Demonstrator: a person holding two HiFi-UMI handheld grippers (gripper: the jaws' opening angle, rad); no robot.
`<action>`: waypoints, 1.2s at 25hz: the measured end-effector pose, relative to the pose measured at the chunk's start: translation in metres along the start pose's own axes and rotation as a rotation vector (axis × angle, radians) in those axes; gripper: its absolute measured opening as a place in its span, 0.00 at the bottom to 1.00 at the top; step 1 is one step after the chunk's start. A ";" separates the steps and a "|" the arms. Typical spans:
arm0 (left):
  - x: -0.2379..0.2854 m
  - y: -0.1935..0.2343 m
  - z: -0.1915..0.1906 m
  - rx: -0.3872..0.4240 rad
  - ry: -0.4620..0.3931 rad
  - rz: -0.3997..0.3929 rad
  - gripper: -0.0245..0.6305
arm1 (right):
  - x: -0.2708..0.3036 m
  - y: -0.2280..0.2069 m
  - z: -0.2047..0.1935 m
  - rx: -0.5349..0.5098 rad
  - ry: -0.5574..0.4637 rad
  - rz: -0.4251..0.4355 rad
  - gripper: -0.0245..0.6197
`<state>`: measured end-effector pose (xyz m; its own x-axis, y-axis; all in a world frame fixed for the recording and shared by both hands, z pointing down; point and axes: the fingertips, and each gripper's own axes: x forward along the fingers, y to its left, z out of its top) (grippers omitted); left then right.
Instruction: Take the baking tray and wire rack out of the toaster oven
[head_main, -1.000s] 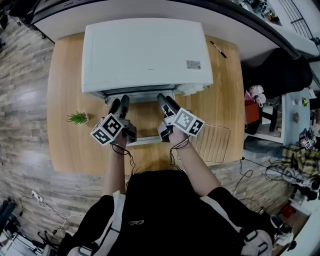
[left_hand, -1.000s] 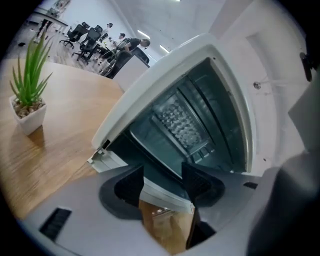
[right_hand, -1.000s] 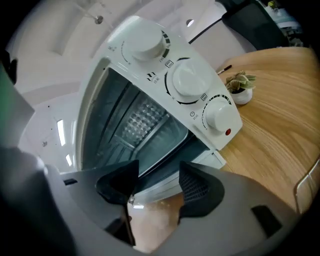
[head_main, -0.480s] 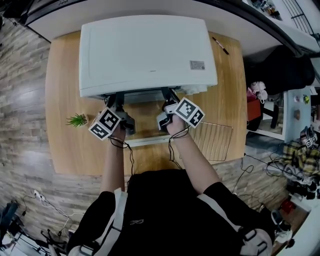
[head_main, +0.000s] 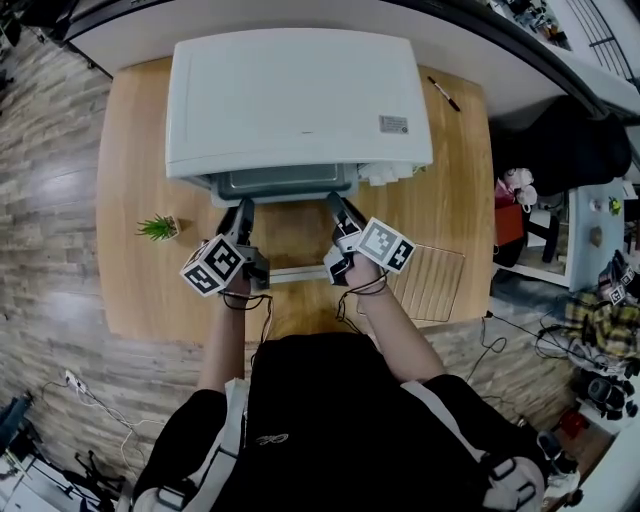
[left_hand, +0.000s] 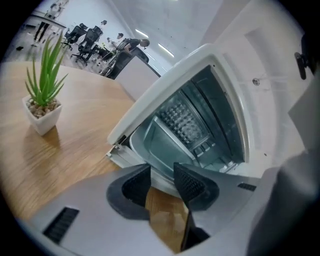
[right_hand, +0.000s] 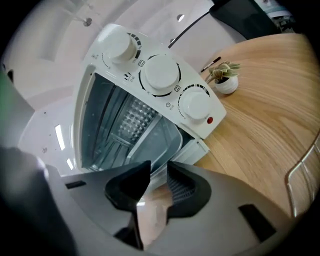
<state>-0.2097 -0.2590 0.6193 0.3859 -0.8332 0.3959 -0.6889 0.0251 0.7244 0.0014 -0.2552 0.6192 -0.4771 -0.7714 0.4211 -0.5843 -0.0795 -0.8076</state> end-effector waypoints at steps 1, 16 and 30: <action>-0.004 0.001 -0.003 0.024 0.014 0.011 0.26 | -0.004 -0.002 -0.001 -0.021 0.007 -0.005 0.23; 0.003 0.026 0.035 0.226 0.023 0.112 0.31 | -0.001 -0.018 0.030 -0.419 0.107 -0.165 0.27; 0.008 0.033 0.020 0.494 0.255 0.109 0.32 | 0.001 -0.031 0.017 -0.689 0.260 -0.213 0.26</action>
<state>-0.2419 -0.2754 0.6355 0.3905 -0.6789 0.6218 -0.9147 -0.2094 0.3458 0.0303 -0.2640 0.6371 -0.3977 -0.6033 0.6913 -0.9175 0.2676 -0.2943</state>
